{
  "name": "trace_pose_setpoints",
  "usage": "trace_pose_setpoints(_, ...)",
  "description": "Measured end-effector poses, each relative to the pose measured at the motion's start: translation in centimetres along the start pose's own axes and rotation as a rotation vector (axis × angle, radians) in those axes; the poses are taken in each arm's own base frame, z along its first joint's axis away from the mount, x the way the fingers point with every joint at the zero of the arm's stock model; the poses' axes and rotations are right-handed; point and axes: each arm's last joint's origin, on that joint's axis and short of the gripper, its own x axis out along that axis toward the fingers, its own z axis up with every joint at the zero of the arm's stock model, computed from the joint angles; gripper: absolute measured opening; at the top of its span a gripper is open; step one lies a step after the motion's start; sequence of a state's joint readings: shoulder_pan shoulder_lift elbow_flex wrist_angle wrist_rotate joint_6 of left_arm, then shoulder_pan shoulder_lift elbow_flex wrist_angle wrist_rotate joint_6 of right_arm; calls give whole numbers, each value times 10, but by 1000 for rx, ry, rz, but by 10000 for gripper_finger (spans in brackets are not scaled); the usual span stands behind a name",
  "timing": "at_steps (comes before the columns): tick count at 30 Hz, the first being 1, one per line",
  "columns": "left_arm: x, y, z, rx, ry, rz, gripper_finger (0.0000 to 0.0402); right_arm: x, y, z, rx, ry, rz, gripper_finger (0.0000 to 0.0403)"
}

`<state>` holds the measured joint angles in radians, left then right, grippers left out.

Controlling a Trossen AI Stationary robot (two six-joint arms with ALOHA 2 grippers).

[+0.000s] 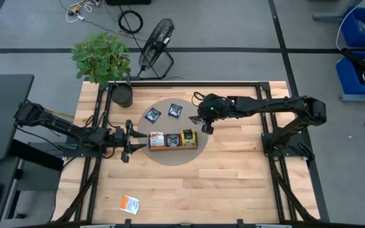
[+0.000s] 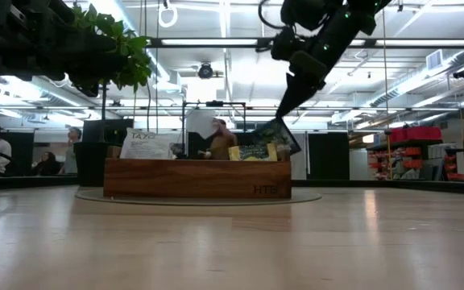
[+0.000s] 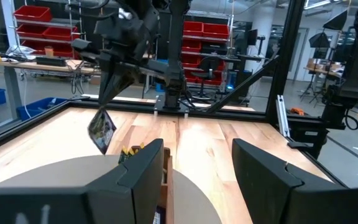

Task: Pick & Place Tea
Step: Put the top right purple tea bag into the middle compartment of the wooden organizer

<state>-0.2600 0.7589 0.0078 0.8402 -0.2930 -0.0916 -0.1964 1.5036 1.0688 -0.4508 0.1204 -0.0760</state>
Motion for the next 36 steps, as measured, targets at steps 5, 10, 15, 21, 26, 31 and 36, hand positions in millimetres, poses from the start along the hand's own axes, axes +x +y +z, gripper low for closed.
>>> trace_pose_setpoints(5,0,0,0,0,-1,2,197,-9,6,14,-35,-45,-5,0)
trace_pose_setpoints(10,0,0,0,0,0,2,197,-22,13,32,-75,-116,5,0)
trace_pose_setpoints(15,0,0,0,0,-1,2,197,-27,20,40,-92,-171,20,0)
trace_pose_setpoints(21,0,0,0,2,-1,3,197,-29,25,47,-87,-254,74,0)
trace_pose_setpoints(26,0,0,1,5,-5,3,197,-21,28,52,-83,-295,121,0)
trace_pose_setpoints(31,0,0,1,7,-6,5,197,-13,34,56,-85,-334,156,0)
trace_pose_setpoints(36,0,0,1,7,-9,13,197,-1,45,57,-94,-337,179,0)
